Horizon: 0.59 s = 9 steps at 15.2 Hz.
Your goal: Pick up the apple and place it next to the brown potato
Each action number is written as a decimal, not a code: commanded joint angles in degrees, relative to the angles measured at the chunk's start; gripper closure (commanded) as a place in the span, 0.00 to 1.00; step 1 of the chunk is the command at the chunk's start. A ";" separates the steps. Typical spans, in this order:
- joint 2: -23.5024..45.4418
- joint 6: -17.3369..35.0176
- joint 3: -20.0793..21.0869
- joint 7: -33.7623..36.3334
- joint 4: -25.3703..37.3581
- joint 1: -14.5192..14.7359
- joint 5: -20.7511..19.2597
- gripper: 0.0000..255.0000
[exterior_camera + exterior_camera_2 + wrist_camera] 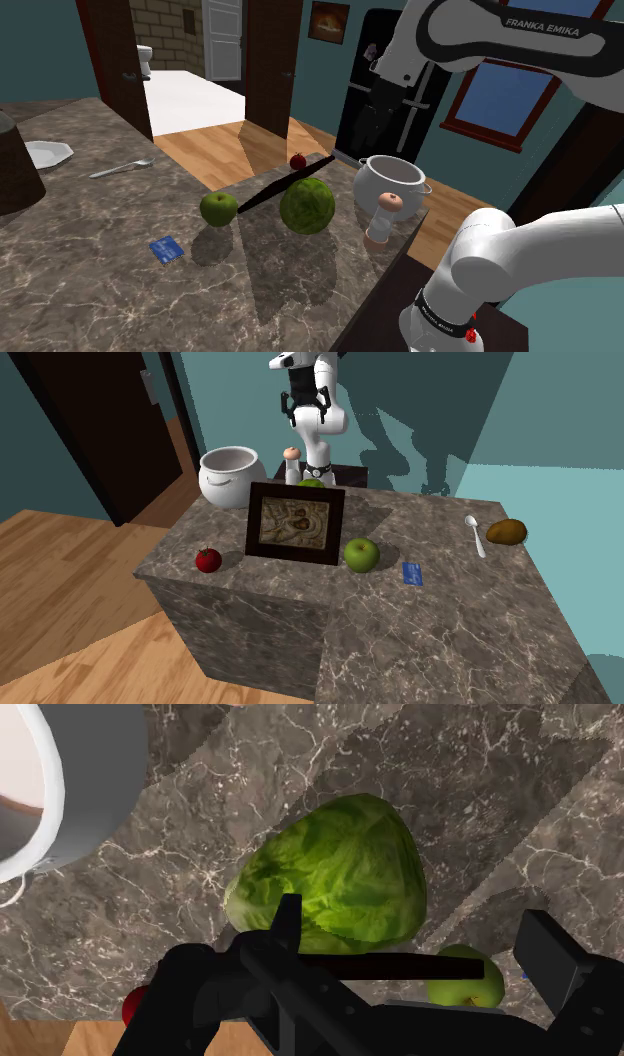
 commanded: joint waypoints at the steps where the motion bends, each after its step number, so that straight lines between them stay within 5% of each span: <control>1: 0.00 0.00 0.00 0.00 0.00 0.00 0.00 0.00; 9: 11.82 12.00 9.99 11.52 1.67 0.68 1.61 0.00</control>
